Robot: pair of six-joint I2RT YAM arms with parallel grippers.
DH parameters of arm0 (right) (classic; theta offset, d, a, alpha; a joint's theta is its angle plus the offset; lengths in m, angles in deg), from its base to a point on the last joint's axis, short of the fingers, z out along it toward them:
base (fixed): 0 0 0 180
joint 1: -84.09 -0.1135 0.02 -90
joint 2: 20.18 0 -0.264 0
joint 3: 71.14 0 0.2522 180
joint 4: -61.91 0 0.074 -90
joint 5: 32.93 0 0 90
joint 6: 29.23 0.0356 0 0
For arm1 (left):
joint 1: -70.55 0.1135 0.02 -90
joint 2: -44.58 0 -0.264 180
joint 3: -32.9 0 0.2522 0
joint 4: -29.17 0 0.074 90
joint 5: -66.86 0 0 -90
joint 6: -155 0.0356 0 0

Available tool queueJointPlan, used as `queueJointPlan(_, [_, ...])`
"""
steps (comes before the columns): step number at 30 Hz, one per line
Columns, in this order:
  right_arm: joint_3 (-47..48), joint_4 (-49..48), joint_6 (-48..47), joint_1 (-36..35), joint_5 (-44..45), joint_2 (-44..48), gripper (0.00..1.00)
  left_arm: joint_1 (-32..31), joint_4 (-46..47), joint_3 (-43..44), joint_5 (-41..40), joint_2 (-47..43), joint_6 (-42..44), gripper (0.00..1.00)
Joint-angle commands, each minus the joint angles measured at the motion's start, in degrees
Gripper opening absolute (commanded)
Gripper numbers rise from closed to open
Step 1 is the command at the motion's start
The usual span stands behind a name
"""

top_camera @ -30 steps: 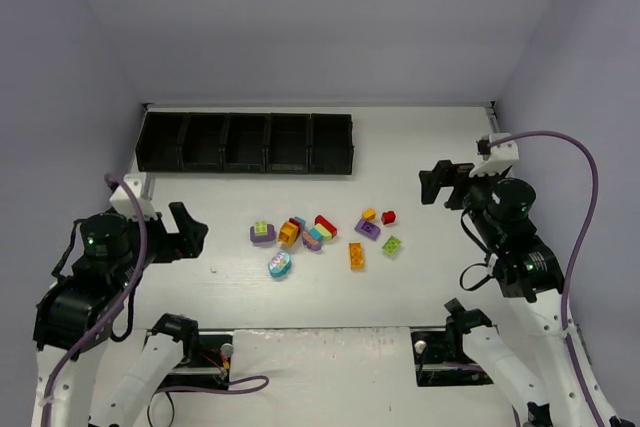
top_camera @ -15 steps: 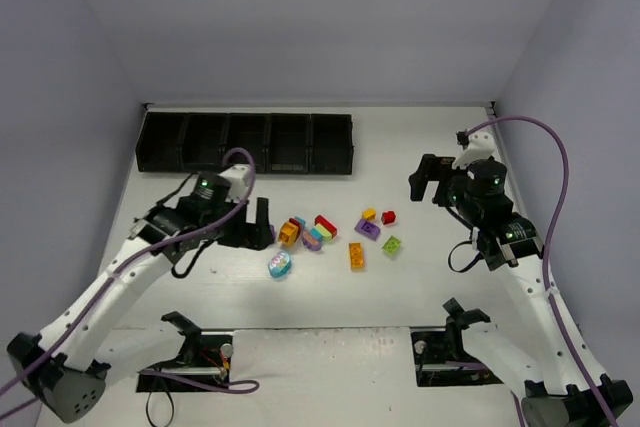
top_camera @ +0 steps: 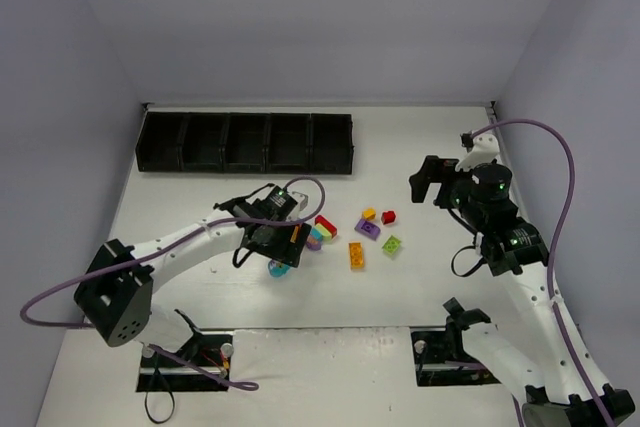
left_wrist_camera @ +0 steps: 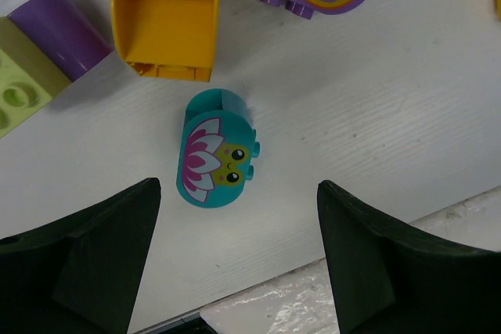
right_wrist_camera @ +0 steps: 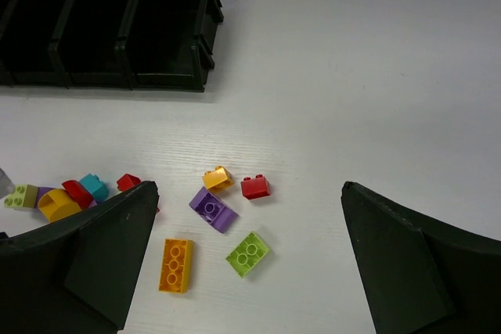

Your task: Sort the legos into containers by color

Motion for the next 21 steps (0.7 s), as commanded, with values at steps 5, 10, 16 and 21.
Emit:
queueJointPlan(5, [1.7,-1.8,0.3,-0.4,-0.1,1.0,1.00,-1.1,6.0,0.3,-2.1,5.8,1.4,0.62])
queueJointPlan(10, [2.0,-1.7,-0.1,-0.4,-0.3,0.9,1.00,-1.3,5.8,-0.8,-3.7,8.6,0.7,0.43])
queueJointPlan(16, [2.2,-1.5,-0.4,-0.4,-0.7,1.3,1.00,-1.3,3.3,-0.7,-6.2,4.0,-1.9,0.09])
queueJointPlan(21, [2.9,-0.7,-1.5,-0.4,-0.7,2.5,1.00,-0.9,-7.4,9.1,-12.6,-6.4,-3.0,0.00])
